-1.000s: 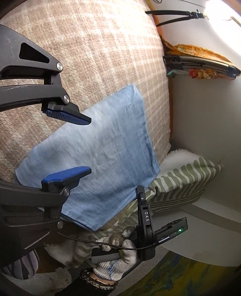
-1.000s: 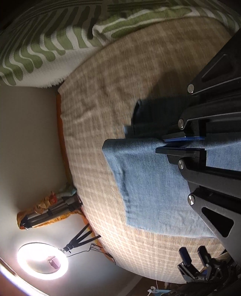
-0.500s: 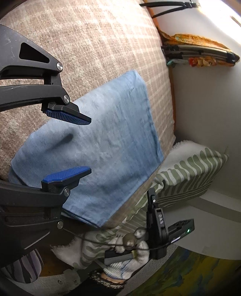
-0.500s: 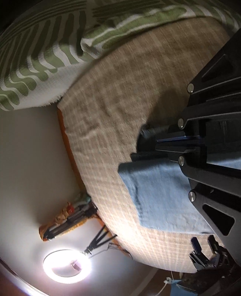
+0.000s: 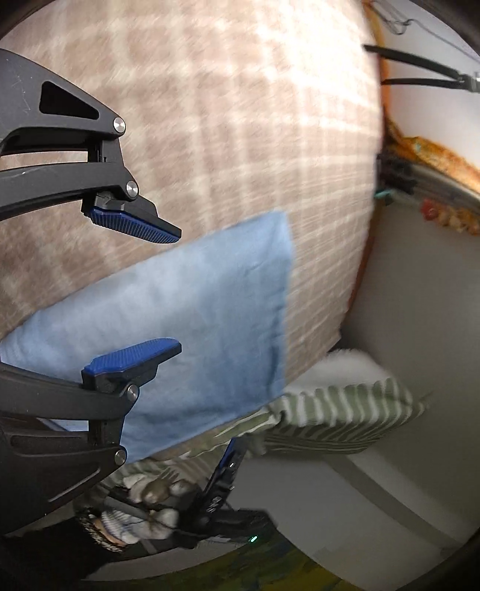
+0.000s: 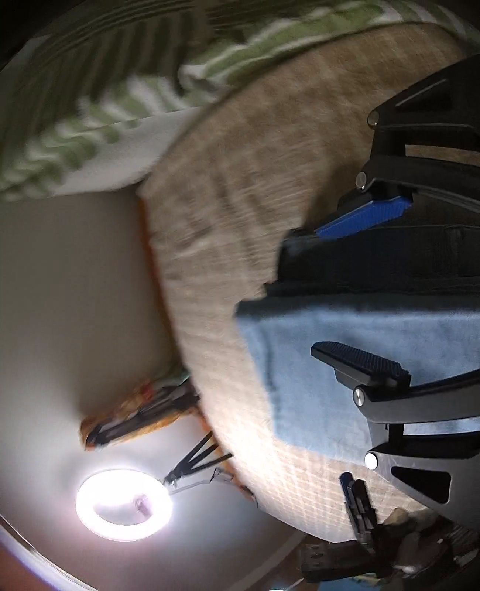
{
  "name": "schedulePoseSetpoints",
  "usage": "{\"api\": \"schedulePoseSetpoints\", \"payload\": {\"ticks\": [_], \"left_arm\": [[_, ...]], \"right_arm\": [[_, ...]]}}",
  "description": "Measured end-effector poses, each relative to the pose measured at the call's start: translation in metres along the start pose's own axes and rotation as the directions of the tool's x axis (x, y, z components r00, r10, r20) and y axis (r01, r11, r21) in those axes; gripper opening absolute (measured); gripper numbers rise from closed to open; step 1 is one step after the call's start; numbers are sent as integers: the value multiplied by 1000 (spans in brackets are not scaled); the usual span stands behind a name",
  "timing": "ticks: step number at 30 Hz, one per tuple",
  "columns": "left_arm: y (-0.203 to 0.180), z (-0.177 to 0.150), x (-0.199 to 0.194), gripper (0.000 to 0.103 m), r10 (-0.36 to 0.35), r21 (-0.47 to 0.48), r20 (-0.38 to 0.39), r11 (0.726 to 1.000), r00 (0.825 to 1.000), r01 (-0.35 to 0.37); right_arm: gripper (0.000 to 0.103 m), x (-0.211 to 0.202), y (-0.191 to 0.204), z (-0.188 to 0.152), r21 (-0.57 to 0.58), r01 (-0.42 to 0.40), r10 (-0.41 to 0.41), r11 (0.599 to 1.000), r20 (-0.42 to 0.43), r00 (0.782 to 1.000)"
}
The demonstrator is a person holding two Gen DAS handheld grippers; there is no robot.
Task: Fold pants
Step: 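Open the left tool while the right tool opens and releases the jeans, then close both tools on the end of the folded jeans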
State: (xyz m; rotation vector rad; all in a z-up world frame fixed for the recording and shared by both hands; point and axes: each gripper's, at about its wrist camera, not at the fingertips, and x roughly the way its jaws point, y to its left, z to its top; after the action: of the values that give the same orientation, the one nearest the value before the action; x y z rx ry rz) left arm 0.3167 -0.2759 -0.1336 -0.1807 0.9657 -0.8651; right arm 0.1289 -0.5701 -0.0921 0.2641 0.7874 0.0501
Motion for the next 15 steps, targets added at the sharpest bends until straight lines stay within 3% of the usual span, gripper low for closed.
{"api": "schedulePoseSetpoints", "payload": {"ticks": [2,7,15], "left_arm": [[-1,13,-9,52,20,31,28,999,999,-20],[-19,26,-24,52,8,164,58,986,998,-18],[-59,-27,-12,52,-24,394,-3,919,1000,23]], "right_arm": [[43,-7,17,6,-76,-33,37,997,45,998],[43,20,44,20,-172,-58,61,983,11,998],[43,72,29,34,-130,-37,30,991,-52,998]]}}
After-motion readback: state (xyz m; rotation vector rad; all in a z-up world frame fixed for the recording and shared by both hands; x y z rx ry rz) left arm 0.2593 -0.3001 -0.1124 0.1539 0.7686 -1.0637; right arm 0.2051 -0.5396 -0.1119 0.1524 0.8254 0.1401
